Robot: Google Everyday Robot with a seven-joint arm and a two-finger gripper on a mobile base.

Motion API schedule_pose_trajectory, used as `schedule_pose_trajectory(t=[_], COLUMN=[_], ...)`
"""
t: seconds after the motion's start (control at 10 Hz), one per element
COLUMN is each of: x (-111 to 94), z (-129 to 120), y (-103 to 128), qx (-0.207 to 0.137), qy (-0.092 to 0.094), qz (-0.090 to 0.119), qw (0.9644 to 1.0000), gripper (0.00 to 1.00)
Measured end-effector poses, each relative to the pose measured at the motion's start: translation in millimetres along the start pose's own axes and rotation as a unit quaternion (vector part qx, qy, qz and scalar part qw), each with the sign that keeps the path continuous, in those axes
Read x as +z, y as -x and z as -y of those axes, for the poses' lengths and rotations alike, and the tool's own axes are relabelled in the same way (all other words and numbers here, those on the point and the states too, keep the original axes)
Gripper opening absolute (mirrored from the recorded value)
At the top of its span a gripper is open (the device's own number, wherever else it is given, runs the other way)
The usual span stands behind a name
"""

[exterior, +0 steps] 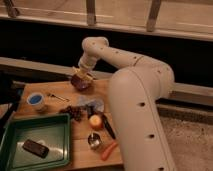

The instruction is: Place banana in table surface

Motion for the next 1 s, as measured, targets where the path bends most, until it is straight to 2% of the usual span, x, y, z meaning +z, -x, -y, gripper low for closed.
schedule_pose_trajectory(t=[0.1,0.2,0.4,0.6,0.8,0.9,1.0], x=[-10,-19,-22,-23,-21,-18,-17], z=[8,15,28,43,51,51,49], y=[-14,-31,-63,-101,-132,-139,-137], qx=[0.008,0.02,0.047,0.086,0.124,0.133,0.132], qy=[-0.011,-0.023,-0.038,-0.048,-0.056,-0.056,-0.055], qz=[-0.009,-0.027,-0.063,-0.097,-0.129,-0.141,-0.141], qw=[0.9999,0.9992,0.9961,0.9904,0.9823,0.9795,0.9798], gripper=[0.0,0.0,0.0,0.0,0.0,0.0,0.0])
